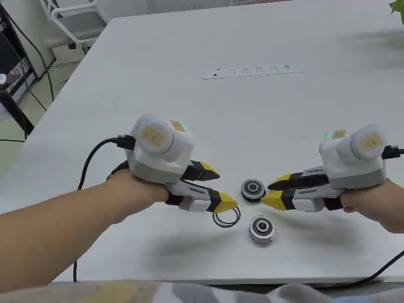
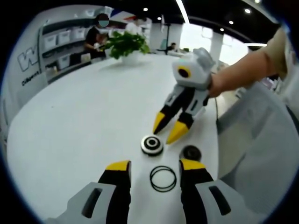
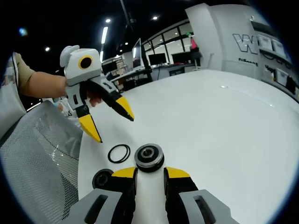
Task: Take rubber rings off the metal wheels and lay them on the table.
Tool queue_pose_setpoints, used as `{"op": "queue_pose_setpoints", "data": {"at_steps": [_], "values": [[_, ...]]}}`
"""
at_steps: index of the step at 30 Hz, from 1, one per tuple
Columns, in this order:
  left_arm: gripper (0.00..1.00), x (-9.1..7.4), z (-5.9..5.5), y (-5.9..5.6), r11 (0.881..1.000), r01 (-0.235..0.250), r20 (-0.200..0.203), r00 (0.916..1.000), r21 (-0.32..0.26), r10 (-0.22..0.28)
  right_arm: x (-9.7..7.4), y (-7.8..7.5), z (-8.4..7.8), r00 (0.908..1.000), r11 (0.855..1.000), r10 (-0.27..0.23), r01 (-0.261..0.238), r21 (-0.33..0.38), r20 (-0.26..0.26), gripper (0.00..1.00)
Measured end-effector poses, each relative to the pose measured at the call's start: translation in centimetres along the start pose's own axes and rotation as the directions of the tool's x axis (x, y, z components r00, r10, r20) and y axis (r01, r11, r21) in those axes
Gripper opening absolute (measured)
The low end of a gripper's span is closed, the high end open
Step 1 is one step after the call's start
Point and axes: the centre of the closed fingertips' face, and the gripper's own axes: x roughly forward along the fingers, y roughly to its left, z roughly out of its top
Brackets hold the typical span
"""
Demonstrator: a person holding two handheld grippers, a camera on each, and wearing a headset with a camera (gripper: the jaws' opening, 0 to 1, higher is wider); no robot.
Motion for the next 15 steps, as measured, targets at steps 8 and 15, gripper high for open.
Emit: {"op": "queue_pose_setpoints", "data": {"at_steps": [8, 15], "values": [[0.4, 1.2, 0.7, 0.1, 1.0, 0.008, 0.007, 0.9999, -0.001, -0.008, 0.3, -0.2, -0.1, 1.0, 1.0, 0.002, -0.002, -0.007, 0.003, 0.17], [0.38, 2.4, 1.1, -0.2, 1.0, 0.021, 0.009, 0.9997, 0.004, -0.021, 0.3, -0.3, -0.2, 1.0, 1.0, 0.004, -0.004, -0.017, 0.003, 0.13]]}}
